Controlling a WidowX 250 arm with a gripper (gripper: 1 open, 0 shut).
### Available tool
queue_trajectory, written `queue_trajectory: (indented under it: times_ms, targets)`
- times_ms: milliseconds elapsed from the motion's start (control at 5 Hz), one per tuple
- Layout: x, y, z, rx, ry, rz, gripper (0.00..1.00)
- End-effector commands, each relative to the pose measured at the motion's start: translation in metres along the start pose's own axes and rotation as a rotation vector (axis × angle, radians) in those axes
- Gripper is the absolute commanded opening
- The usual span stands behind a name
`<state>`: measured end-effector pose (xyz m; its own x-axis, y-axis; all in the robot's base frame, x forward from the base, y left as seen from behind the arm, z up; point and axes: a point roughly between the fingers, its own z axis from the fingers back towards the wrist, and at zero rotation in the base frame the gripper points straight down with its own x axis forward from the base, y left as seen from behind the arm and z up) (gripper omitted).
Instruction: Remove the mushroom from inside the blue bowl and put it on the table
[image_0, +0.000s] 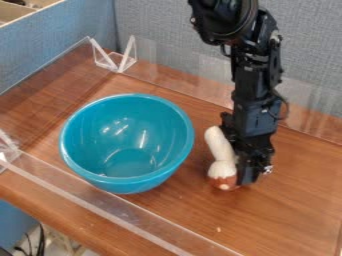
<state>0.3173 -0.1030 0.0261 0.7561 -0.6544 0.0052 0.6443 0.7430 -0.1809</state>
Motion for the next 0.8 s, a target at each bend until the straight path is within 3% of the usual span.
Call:
queue_trajectory:
  times_ms: [0,400,600]
  targets:
    - [0.0111,0.0039,0.0043,0.008,-0.027,0.015,0.00]
    - [0.0202,0.0037,-0.0005,-0.007,0.011,-0.090,0.00]
    - [0.0119,0.0105,-0.0008,-0.013,0.013,-0.046,0.00]
